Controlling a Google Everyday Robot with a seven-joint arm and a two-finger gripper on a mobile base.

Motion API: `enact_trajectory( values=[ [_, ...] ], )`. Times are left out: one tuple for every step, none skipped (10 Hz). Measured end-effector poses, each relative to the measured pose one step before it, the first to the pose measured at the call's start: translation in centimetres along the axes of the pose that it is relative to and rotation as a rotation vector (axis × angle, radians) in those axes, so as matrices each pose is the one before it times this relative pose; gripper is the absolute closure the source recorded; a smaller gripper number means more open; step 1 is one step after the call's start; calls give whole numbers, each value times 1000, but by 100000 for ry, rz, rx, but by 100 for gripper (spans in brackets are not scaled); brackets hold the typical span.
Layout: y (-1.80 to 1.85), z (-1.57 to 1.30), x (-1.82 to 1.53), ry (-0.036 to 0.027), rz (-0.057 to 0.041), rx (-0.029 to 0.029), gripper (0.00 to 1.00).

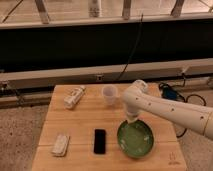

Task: Drag the ceramic bowl in a circle

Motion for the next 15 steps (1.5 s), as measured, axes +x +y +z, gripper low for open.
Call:
enact_trajectory(
  values=[
    [98, -14, -25, -35, -89, -74, 98],
    [13, -44, 122, 115, 61, -88, 98],
    [-147, 7, -15, -82, -64, 85, 98],
    [-98, 51, -2, -137, -22, 29, 98],
    [-28, -16, 59, 25, -69, 30, 98],
    [11, -5, 14, -22, -193, -17, 98],
    [14, -1, 69, 14, -366, -9, 98],
    [21, -78, -115, -62, -537, -19, 98],
    [34, 20, 96, 138, 47, 38, 98],
    [18, -68, 25, 29, -26, 32, 98],
    [32, 20, -81, -1, -428, -137, 98],
    [-4, -8, -15, 4, -177, -26, 98],
    [14, -15, -12, 57, -312, -101, 98],
    [20, -68, -82, 36, -438, -122, 98],
    [-46, 10, 42, -104, 69, -42, 98]
  ],
)
